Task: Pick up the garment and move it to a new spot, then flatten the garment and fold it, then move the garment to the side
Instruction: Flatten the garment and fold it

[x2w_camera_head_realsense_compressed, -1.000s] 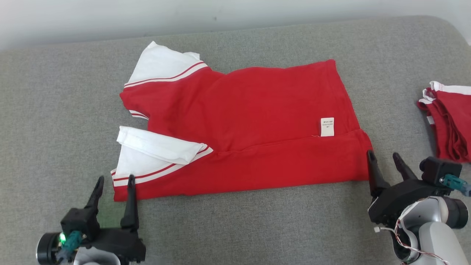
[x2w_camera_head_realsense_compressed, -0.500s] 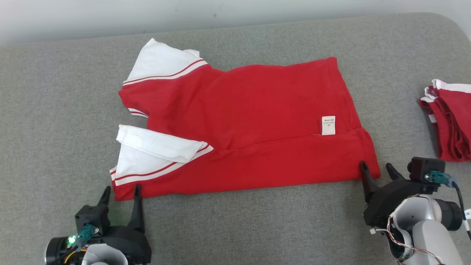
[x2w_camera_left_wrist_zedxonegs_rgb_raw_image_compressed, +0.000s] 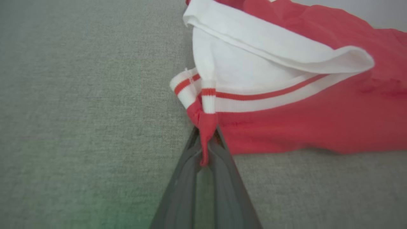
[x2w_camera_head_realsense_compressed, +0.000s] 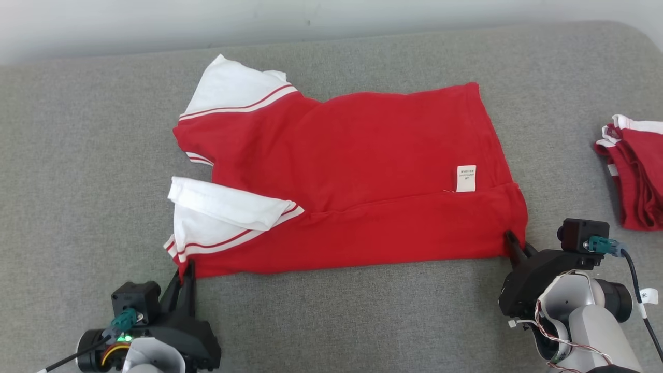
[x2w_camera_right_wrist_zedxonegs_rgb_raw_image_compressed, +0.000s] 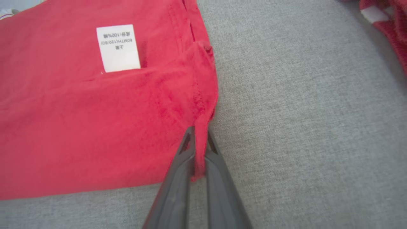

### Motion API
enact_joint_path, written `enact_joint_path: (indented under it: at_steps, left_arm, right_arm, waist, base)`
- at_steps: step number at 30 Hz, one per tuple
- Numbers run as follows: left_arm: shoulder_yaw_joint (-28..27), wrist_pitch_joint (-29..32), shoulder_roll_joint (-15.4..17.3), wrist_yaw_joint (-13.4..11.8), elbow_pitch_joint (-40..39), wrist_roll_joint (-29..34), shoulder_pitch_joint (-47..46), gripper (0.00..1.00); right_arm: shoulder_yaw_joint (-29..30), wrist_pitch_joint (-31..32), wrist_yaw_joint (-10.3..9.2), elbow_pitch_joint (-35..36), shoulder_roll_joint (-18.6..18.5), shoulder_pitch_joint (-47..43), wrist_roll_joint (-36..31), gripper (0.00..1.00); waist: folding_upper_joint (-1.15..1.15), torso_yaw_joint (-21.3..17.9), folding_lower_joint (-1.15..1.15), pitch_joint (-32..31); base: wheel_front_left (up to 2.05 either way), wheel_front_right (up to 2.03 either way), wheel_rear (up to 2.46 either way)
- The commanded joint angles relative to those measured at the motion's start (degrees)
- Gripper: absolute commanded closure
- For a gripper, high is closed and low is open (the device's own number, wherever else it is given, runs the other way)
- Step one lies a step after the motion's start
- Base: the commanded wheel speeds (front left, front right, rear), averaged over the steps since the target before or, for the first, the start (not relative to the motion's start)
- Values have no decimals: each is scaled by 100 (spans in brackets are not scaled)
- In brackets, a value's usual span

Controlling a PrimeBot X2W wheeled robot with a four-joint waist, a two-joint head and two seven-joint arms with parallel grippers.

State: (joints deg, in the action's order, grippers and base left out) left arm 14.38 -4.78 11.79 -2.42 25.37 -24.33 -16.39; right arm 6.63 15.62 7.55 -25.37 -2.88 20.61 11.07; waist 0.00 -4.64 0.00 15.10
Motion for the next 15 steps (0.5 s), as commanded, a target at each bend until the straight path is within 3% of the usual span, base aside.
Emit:
enact_joint_path:
  at_steps: [1, 15]
  left_arm:
    - [-6, 18, 35, 14, -26, -37, 170, 100]
    - [-97, 234, 316, -277, -1199, -165, 1252, 100]
  right_arm:
    - [-21, -40, -15, 35, -4, -53, 119, 100]
    - [94, 143, -15, 1081, -7, -956, 541, 100]
  waist:
    - [0, -18, 0, -68]
    - [0, -143, 0, -443]
  base:
    - [0, 0, 0]
    - [0, 0, 0]
